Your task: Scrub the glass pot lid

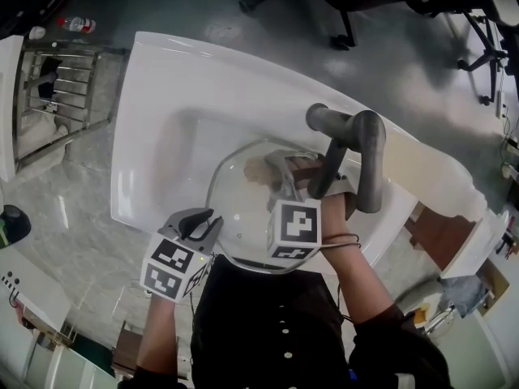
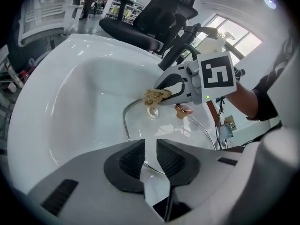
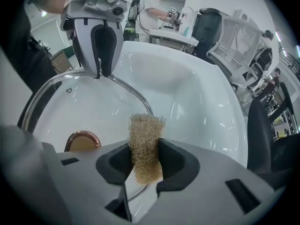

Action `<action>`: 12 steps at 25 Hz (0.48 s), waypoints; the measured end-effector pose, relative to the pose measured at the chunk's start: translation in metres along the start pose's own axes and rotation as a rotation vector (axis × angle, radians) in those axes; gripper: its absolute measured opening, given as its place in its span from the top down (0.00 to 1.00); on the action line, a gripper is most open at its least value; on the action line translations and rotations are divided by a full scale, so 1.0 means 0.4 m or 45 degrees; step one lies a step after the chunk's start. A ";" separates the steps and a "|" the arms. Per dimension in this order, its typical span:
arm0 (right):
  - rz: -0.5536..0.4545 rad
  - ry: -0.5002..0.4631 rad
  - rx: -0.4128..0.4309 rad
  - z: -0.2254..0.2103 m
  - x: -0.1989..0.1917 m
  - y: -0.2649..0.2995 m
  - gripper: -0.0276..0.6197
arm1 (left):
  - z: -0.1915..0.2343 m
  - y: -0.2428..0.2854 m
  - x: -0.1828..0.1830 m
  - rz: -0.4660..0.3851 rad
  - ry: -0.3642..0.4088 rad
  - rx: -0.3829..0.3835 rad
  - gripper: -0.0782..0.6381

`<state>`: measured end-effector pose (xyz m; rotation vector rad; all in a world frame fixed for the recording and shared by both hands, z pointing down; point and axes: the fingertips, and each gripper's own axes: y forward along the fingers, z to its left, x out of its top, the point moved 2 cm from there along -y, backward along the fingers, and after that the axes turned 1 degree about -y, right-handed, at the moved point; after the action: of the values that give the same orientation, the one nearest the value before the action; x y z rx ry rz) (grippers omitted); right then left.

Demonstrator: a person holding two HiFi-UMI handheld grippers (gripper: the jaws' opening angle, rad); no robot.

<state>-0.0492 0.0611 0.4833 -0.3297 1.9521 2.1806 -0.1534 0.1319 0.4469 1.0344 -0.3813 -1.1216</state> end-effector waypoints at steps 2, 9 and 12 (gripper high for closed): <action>0.000 0.012 0.018 0.005 -0.020 -0.005 0.73 | 0.000 0.000 0.001 0.005 0.002 0.000 0.76; -0.002 0.021 0.036 0.021 -0.078 -0.027 0.73 | 0.002 0.001 0.000 0.019 0.003 0.005 0.76; 0.007 0.023 0.038 0.030 -0.105 -0.036 0.73 | 0.002 0.001 0.001 0.021 0.000 0.007 0.76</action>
<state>-0.0053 0.0746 0.4832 -0.3404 1.9955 2.1567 -0.1538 0.1311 0.4475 1.0339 -0.3924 -1.1062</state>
